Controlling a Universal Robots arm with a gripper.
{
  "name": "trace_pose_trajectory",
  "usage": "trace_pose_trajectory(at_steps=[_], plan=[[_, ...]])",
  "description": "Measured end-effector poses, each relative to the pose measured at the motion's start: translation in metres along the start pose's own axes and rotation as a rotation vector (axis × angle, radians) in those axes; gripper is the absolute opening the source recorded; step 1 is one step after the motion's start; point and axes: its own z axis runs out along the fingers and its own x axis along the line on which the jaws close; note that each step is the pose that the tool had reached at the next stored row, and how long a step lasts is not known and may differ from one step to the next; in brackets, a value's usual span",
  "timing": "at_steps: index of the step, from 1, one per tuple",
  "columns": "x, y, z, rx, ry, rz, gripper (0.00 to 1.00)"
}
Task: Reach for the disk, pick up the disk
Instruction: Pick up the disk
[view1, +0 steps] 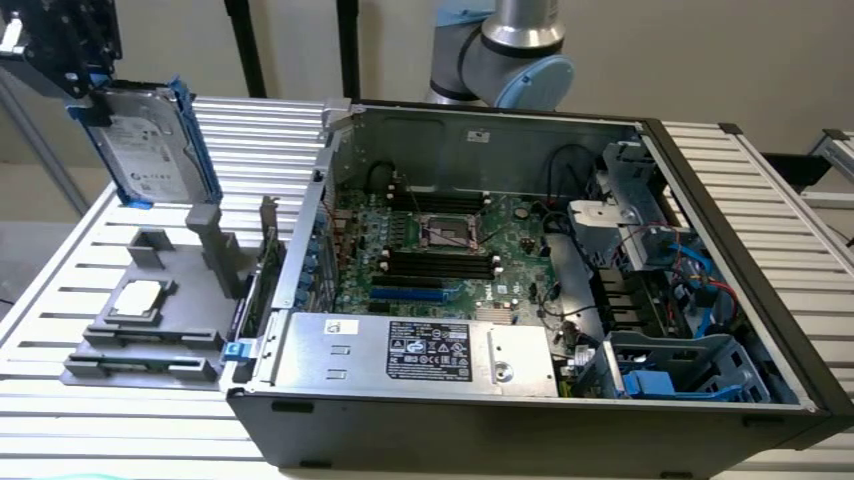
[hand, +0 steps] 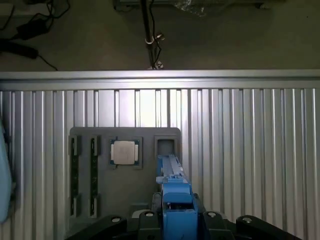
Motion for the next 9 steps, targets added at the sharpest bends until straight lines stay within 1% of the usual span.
trace_pose_trajectory(at_steps=[3,9], plan=[[0.001,-0.0093,-0.0136,-0.0002,0.0001,0.0,0.33],[0.004,-0.0345,-0.0413,-0.0022,-0.0005,0.0,0.33]])
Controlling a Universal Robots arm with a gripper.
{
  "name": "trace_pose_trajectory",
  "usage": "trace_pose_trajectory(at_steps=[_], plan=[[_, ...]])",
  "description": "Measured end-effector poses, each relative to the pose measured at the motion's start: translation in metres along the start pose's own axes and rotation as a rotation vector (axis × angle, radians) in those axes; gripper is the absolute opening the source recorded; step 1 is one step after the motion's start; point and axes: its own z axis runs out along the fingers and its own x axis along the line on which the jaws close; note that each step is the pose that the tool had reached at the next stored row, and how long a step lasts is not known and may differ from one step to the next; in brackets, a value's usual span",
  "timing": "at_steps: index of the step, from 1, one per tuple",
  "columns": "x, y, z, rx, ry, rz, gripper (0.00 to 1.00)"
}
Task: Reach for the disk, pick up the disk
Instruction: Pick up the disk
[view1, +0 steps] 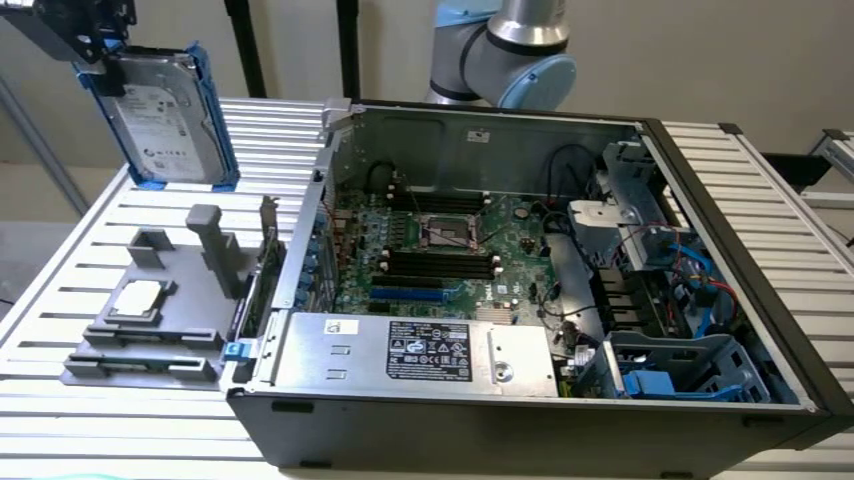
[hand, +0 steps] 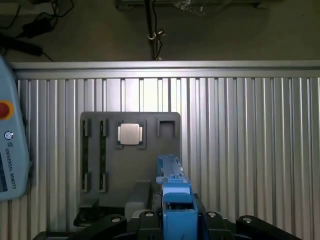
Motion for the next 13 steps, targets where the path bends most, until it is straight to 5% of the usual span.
trace_pose_trajectory(at_steps=[13], plan=[[0.012,-0.0582,-0.06,-0.0114,0.0,0.0,0.33]])
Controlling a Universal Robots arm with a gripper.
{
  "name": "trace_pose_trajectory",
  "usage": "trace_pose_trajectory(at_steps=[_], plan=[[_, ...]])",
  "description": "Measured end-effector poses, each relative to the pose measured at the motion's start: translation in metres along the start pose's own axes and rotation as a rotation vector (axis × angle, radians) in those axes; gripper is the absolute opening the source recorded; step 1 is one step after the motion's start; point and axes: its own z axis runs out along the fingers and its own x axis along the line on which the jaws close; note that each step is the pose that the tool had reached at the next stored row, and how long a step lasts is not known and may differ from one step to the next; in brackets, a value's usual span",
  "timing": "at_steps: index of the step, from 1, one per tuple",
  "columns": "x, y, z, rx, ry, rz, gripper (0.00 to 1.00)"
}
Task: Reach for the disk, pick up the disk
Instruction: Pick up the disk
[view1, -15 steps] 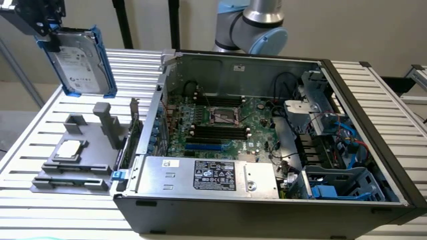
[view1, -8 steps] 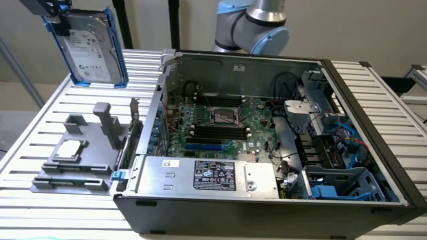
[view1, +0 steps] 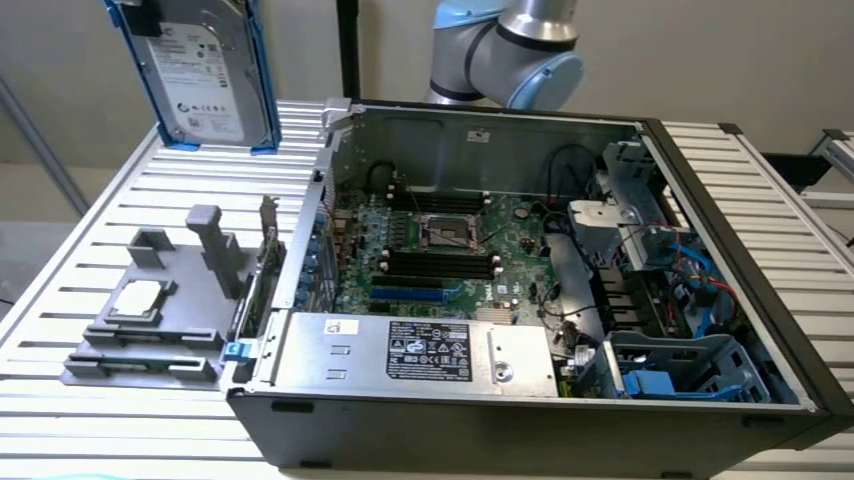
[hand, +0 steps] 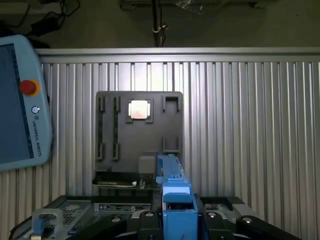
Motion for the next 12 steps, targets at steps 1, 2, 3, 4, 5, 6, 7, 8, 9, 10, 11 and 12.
trace_pose_trajectory(at_steps=[1,2,3,4,5,6,7,8,9,10,11,12], plan=[[0.001,-0.0047,-0.0048,-0.0011,0.0001,0.0,0.33],[0.002,-0.0091,-0.0083,-0.0018,0.0002,0.0,0.33],[0.003,-0.0136,-0.011,-0.0024,0.0001,0.0,0.33],[0.004,-0.0179,-0.0128,-0.0028,0.0001,0.0,0.33],[0.005,-0.0227,-0.0137,-0.003,0.0,0.0,0.33],[0.006,-0.0272,-0.0142,-0.0031,0.0001,0.0,0.33],[0.007,-0.0316,-0.0144,-0.0033,0.0002,0.0,0.33],[0.007,-0.0361,-0.0145,-0.0032,0.0001,0.0,0.33],[0.008,-0.0397,-0.0147,-0.0032,0.0002,0.0,0.33],[0.01,-0.0432,-0.0147,-0.0026,0.0001,0.0,0.33],[0.011,-0.0464,-0.0149,-0.0019,0.0001,0.0,0.33],[0.012,-0.0496,-0.015,-0.001,0.0001,0.0,0.33]])
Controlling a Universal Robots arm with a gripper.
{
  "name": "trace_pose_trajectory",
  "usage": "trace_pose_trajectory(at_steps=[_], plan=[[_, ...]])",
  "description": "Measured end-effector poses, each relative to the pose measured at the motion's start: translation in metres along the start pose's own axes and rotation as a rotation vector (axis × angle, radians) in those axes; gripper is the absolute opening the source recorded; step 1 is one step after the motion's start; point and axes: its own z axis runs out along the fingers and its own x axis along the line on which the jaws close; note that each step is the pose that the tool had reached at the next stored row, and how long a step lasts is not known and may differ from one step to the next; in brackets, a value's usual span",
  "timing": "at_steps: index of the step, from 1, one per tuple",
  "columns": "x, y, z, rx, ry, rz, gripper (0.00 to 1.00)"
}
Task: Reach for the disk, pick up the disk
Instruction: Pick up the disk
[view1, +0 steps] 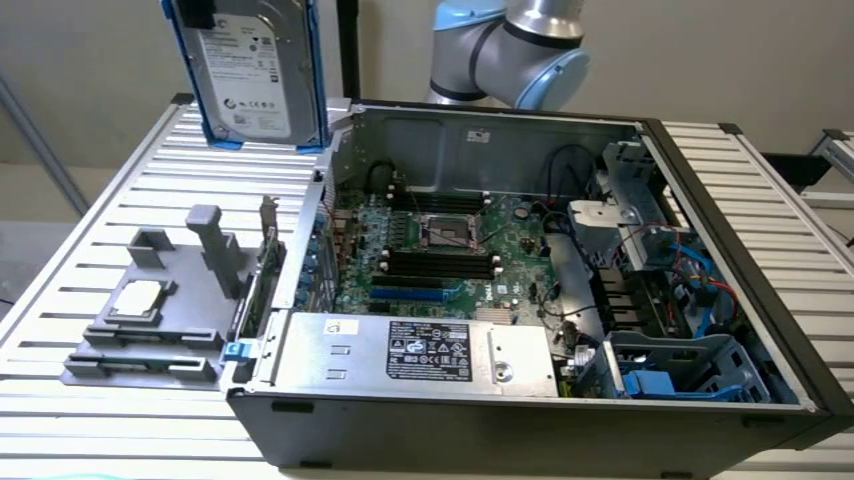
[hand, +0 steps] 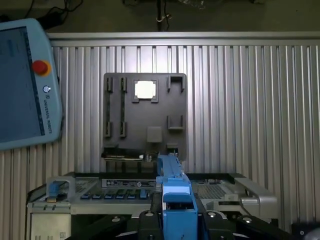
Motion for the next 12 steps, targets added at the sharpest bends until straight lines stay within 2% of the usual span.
trace_pose_trajectory(at_steps=[4,12], plan=[[0.006,-0.0153,-0.0004,0.001,0.0001,0.0,0.33],[0.018,-0.0517,0.0002,0.0009,0.0,0.0,0.33]])
